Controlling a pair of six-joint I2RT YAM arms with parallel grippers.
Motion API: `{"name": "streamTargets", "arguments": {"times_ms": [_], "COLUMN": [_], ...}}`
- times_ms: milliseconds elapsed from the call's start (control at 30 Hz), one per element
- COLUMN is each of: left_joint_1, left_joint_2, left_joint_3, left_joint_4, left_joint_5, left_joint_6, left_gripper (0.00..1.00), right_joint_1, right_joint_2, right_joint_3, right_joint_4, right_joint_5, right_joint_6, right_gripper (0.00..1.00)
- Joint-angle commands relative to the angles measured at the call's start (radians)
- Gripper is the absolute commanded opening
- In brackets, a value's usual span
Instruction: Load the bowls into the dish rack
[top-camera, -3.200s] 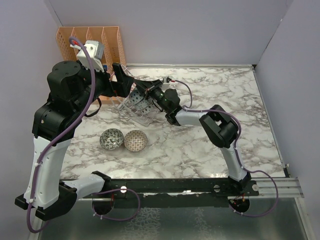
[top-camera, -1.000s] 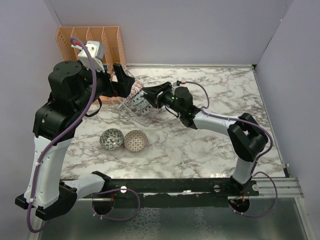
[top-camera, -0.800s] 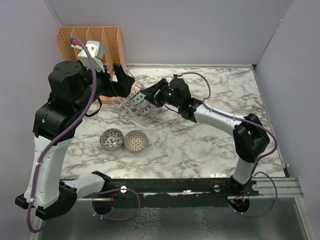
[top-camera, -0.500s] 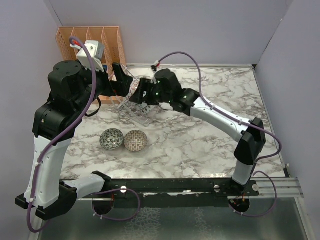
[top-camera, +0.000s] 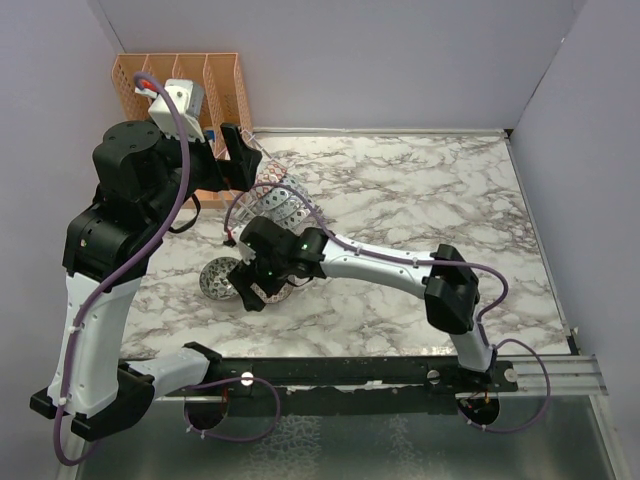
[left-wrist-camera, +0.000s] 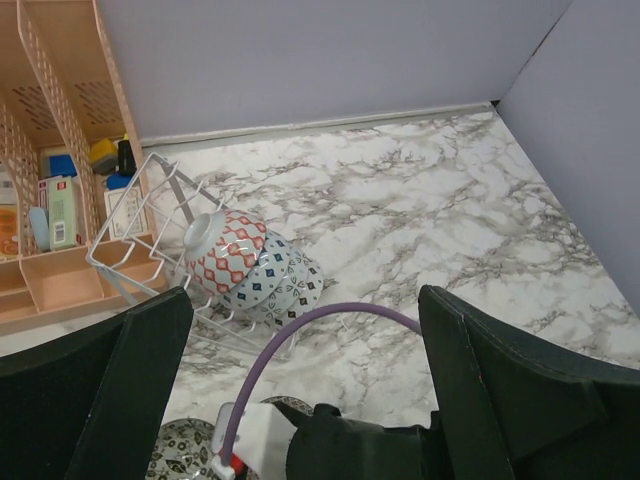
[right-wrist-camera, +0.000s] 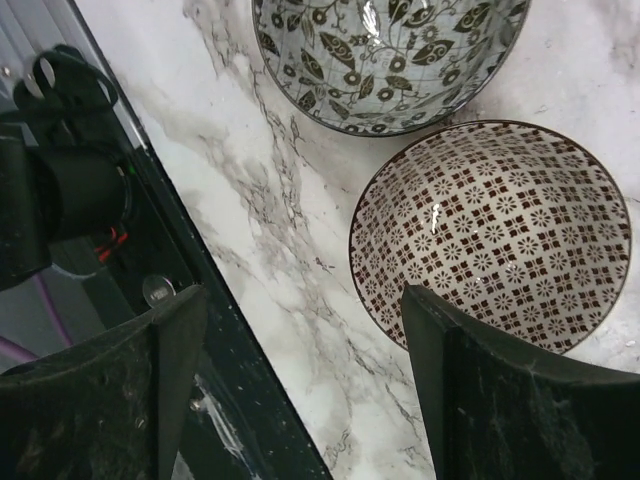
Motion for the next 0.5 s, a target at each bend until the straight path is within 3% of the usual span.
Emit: {"name": "streamTargets", "arguments": {"times_ms": [0,200,400,467], "left_joint_1": [-0.003,-0.003,-0.004,-0.003], "left_joint_2": [-0.015,-0.021,-0.031,-0.034], "left_joint_3": [0.019,0.020,0.016,0.012], "left_joint_4": [0.008,0.009,0.010,0.012], "left_joint_5": [-0.035,-0.052,-0.066,-0.074], "left_joint_6": [0.010,0.016,0.019,0.022], "left_gripper": [0.99,0.99,0.99,0.99], "right_joint_1": [0.033,0.071,0.073,0.073], "right_joint_2": [0.043,0.110,0.143,0.148], "right_joint_3": [0.052,0.068,0.062,0.058], "right_joint_4": [-0.036,-0.042,-0.046,-0.050], "right_joint_5": [-0.004,0.099,0.108,0.115], "right_joint_6": [-0.131,-0.159,-0.171,-0.170], "right_gripper": [0.77,0.74,0.56,0.55]}}
